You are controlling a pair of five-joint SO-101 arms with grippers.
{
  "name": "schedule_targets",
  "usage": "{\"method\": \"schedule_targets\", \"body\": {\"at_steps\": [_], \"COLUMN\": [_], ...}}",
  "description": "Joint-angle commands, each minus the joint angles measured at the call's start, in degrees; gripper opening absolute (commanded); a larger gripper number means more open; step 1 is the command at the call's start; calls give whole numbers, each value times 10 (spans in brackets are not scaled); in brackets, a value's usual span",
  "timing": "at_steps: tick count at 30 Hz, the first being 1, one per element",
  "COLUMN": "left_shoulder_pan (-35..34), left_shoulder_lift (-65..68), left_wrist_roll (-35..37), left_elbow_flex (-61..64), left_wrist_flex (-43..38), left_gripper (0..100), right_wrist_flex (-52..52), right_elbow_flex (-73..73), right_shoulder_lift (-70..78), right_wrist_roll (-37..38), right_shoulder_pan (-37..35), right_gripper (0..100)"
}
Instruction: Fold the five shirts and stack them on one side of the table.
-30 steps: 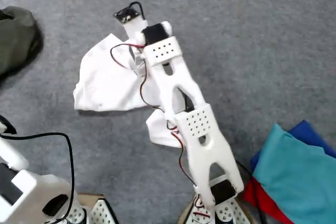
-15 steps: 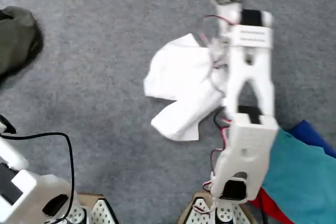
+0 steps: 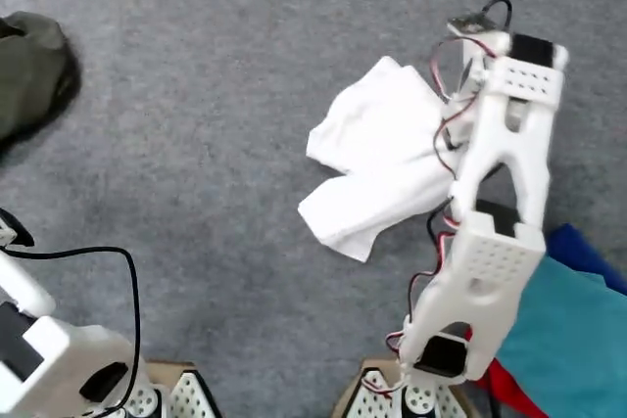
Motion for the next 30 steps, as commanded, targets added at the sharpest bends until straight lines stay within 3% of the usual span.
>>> {"method": "schedule_targets", "body": {"at_steps": [1, 7, 11, 25, 27, 30], "left_shoulder_pan": [-2, -2, -3, -16, -14, -15], "left_shoulder_lift": [-25, -25, -25, -22, -22, -22], "left_wrist_roll": [-6, -7, -7, -7, -7, -7], "left_elbow_flex": [-4, -6, -4, -4, -4, -3], "left_wrist_flex": [-4, -1, 1, 1, 1, 1], "left_gripper": [200, 200, 200, 200, 200, 200], "right_wrist_flex": [19, 17, 17, 11, 18, 20], "right_elbow_flex": [-87, -126, -121, -189, -219, -248], "right_shoulder_lift": [-51, -45, 0, 233, 248, 252], "right_wrist_roll": [-4, -34, -34, -34, -35, -35], "right_shoulder_pan": [-97, -277, -348, -338, -333, -319], "right_gripper": [415, 415, 415, 414, 381, 248]}}
